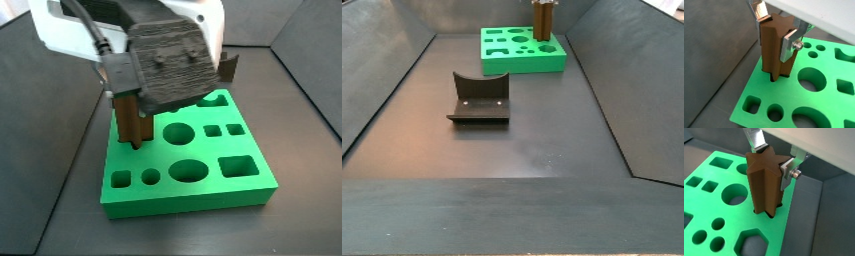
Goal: Pick up the star object. Move up. Place the star object on the fixture. Regrasp the star object. Move to above the board. Insert the star object.
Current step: Insert the star object.
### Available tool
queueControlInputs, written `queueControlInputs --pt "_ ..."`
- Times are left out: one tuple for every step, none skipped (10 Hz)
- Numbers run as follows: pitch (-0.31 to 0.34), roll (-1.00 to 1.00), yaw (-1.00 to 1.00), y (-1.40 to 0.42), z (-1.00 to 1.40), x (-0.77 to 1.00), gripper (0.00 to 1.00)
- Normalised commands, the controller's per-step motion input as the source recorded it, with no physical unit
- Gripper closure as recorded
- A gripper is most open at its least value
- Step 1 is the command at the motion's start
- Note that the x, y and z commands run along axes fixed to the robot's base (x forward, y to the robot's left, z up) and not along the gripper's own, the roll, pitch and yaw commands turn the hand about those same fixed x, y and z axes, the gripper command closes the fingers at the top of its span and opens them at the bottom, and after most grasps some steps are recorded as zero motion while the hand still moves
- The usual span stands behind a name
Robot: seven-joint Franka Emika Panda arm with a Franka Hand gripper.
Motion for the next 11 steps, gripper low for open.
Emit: queueControlInputs --pt "-0.051 0.0 -0.61 -0.09 -0.29 0.0 1.0" --pt "0.0 0.0 0.0 0.0 -0.02 0.0 1.0" --pt "-0.019 0.0 -0.04 -0.07 -0.13 0.0 1.0" --pt "-0.039 0.0 -0.12 -0.1 -0.2 0.0 1.0" --pt "-0.057 0.03 -0.17 -0.11 -0.32 0.0 1.0" --pt "-0.06 0.08 -0.13 -0.1 -0.49 0.0 1.0" --pt "-0.054 0.12 -0.09 -0.07 -0.58 0.0 1.0" --pt "-0.046 0.12 -0.06 -0.03 -0.62 0.0 1.0" --pt "-0.034 0.11 -0.02 -0.01 -0.66 0.0 1.0" --pt "-0.021 0.12 0.0 0.0 -0.67 0.0 1.0" --pt "-0.049 0.13 0.0 -0.03 -0.56 0.0 1.0"
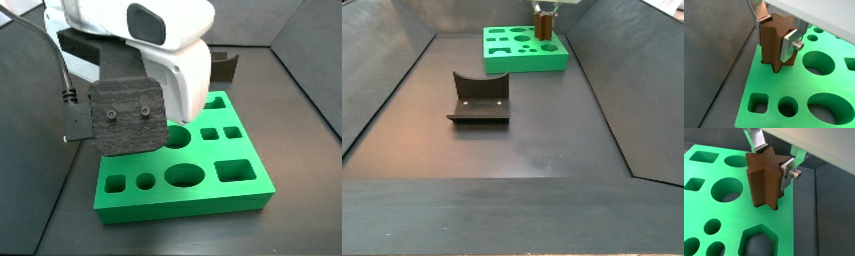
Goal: Pick up the star object. Move up. Place the star object on the fixture. Regrasp the star object. Move to above the board. Insert the star object.
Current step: Insert the star object.
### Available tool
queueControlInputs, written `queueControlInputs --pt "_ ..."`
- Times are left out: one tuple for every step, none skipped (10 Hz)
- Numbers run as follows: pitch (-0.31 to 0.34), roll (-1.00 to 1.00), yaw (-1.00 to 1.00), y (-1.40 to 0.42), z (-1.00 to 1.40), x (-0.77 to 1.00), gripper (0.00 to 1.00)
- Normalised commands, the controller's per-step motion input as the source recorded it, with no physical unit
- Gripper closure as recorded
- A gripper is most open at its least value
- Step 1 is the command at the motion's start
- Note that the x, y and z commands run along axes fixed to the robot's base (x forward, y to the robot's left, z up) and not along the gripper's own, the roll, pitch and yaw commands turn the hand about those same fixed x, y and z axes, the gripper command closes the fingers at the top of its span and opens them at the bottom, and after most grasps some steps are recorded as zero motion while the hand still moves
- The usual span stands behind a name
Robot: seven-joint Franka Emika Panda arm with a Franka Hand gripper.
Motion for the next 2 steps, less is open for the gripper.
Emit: queueControlInputs --pt "-0.096 0.0 0.0 0.0 -0.05 -0.05 1.0" --pt "0.0 0.0 0.0 0.0 0.0 0.0 1.0"
